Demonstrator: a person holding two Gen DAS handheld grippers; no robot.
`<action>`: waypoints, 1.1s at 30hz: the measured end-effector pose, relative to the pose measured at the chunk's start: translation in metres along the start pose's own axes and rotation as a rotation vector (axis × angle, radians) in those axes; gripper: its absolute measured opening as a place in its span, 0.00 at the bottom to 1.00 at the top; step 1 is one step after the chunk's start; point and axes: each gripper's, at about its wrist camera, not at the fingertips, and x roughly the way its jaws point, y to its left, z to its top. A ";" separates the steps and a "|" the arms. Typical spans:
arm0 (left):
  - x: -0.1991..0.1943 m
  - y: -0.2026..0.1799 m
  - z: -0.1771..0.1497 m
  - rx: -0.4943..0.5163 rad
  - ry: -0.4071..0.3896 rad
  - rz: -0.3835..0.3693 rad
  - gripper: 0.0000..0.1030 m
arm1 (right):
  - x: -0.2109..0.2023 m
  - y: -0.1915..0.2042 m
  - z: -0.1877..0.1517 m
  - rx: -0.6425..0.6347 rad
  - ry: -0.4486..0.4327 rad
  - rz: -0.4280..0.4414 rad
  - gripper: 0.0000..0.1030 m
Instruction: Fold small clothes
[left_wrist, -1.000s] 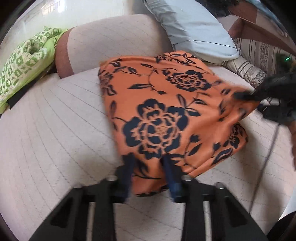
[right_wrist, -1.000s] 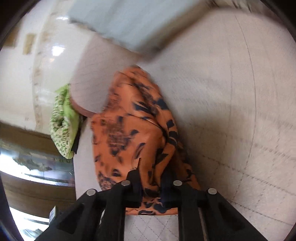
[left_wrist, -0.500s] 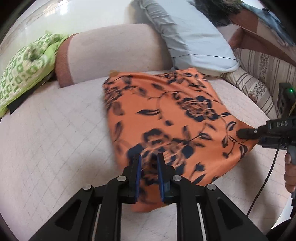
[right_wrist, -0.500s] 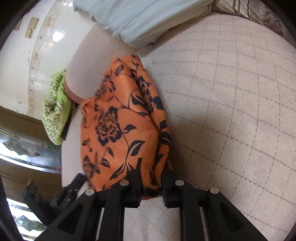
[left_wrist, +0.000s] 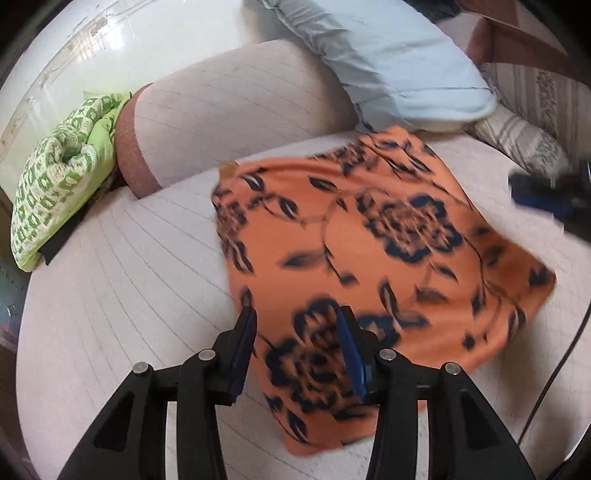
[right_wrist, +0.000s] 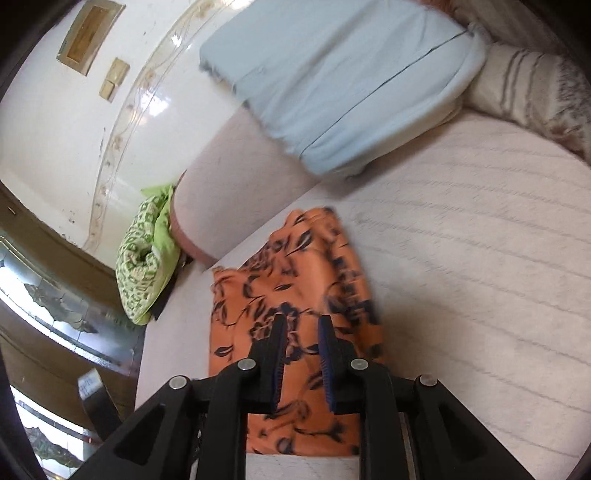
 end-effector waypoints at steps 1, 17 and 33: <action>0.003 0.004 0.009 -0.010 0.010 0.001 0.45 | 0.009 0.002 -0.001 0.009 0.024 0.006 0.18; 0.042 0.016 0.034 -0.013 0.061 0.005 0.57 | 0.057 -0.026 -0.008 0.137 0.150 0.025 0.18; 0.095 0.054 0.065 0.003 0.144 0.071 0.65 | 0.143 0.012 0.030 0.159 0.204 0.049 0.21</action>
